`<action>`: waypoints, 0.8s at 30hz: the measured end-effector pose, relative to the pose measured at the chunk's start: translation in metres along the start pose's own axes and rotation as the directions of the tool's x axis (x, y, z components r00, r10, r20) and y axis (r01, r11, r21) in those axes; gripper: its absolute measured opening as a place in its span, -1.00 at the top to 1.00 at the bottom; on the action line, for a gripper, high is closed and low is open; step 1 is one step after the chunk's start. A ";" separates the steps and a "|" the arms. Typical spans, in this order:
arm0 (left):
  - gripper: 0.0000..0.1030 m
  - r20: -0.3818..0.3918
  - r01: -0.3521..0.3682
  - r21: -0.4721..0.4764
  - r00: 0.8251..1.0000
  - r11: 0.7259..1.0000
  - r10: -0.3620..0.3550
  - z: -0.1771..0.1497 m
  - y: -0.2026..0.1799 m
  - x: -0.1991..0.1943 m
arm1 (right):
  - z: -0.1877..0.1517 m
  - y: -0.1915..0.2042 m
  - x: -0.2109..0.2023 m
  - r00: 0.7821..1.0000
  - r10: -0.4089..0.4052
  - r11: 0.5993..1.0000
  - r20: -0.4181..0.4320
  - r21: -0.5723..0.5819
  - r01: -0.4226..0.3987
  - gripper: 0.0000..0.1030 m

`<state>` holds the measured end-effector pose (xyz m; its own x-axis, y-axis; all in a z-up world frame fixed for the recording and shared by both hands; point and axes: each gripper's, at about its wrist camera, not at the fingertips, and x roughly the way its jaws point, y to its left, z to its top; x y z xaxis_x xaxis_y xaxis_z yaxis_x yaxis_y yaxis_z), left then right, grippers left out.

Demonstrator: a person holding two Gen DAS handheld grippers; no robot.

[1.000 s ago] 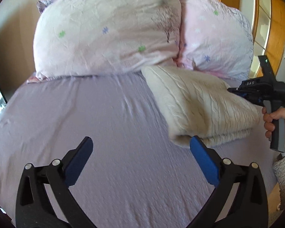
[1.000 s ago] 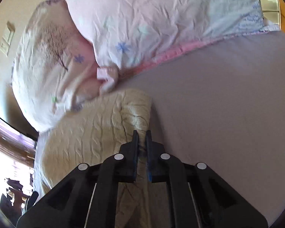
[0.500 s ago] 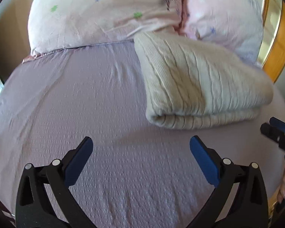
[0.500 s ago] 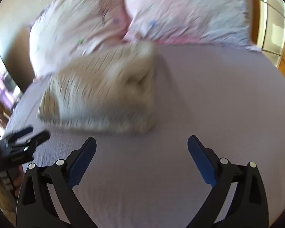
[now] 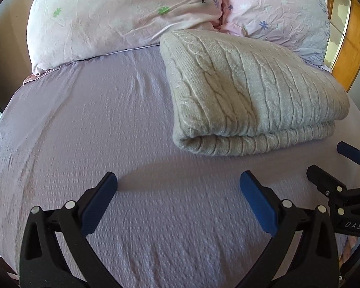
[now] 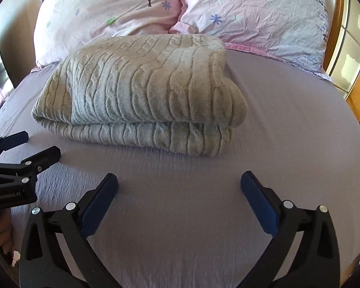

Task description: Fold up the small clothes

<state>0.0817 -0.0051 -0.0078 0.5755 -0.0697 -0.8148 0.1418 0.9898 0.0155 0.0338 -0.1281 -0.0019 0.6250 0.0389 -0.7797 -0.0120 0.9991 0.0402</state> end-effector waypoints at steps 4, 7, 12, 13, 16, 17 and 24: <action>-0.97 -0.005 0.004 0.001 1.000 1.000 -0.004 0.000 0.000 0.000 | 0.000 0.000 0.000 1.000 0.001 1.000 0.000 0.001 -0.001 -0.97; -0.97 -0.008 0.003 0.000 1.000 1.000 -0.003 0.000 0.000 -0.001 | 0.000 0.000 0.000 1.000 0.000 1.000 0.000 0.001 0.000 -0.97; -0.97 -0.009 0.003 0.000 1.000 1.000 -0.003 0.000 0.000 0.000 | 0.000 0.000 0.000 1.000 0.000 1.000 0.000 0.001 0.000 -0.97; -0.97 -0.009 0.002 0.000 1.000 1.000 -0.002 0.000 0.000 0.000 | 0.000 0.000 0.000 1.000 0.000 1.000 0.000 0.001 0.000 -0.97; -0.97 -0.009 0.003 0.000 1.000 1.000 -0.003 0.000 0.000 0.000 | 0.001 0.000 0.000 1.000 0.001 1.000 0.000 0.000 -0.001 -0.97; -0.97 -0.009 0.002 0.000 1.000 1.000 -0.002 -0.001 0.000 0.000 | 0.001 0.000 0.000 1.000 0.001 1.000 0.000 0.000 -0.001 -0.97; -0.97 -0.008 0.002 -0.001 1.000 1.000 -0.002 -0.001 0.000 0.000 | 0.000 0.000 0.000 1.000 0.002 1.000 -0.001 -0.001 -0.002 -0.97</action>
<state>0.0804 -0.0051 -0.0083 0.5685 -0.0705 -0.8197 0.1422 0.9898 0.0134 0.0340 -0.1284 -0.0013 0.6245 0.0405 -0.7799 -0.0136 0.9991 0.0410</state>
